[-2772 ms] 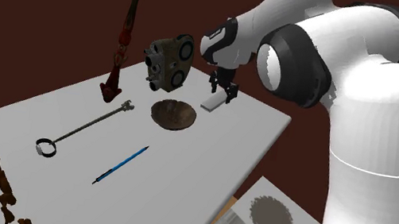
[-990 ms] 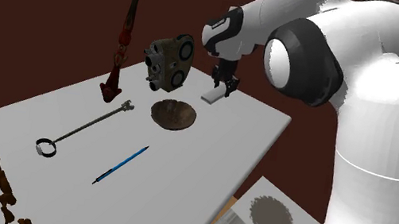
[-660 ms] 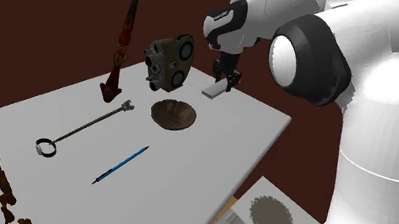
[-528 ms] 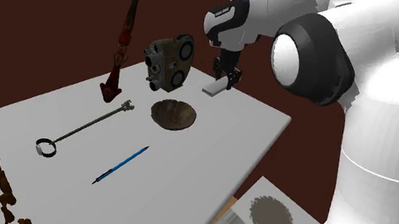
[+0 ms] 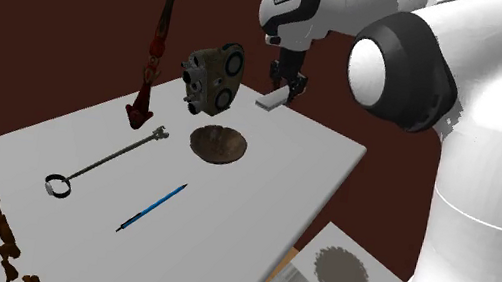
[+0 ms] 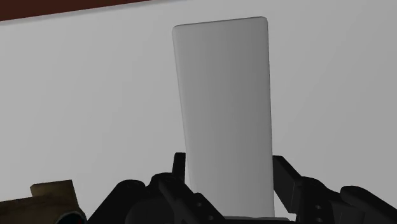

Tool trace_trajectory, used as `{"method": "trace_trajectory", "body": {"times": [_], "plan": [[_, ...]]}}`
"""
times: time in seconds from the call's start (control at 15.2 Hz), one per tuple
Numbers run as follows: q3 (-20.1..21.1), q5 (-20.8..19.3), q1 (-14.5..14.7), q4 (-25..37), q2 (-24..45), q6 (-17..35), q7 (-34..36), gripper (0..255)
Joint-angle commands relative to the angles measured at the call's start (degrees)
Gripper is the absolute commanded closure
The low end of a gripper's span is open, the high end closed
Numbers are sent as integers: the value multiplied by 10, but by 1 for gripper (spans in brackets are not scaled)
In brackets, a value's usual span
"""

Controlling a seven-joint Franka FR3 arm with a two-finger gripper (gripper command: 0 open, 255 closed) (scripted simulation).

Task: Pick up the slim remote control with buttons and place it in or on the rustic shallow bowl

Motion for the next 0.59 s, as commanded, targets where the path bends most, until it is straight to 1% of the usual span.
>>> {"method": "trace_trajectory", "body": {"times": [0.0,0.26,0.53], "plan": [[0,-9,14,-15,-15,3,15,255],[7,-38,66,-71,-62,23,73,255],[20,-63,110,-114,-100,37,134,255]]}}
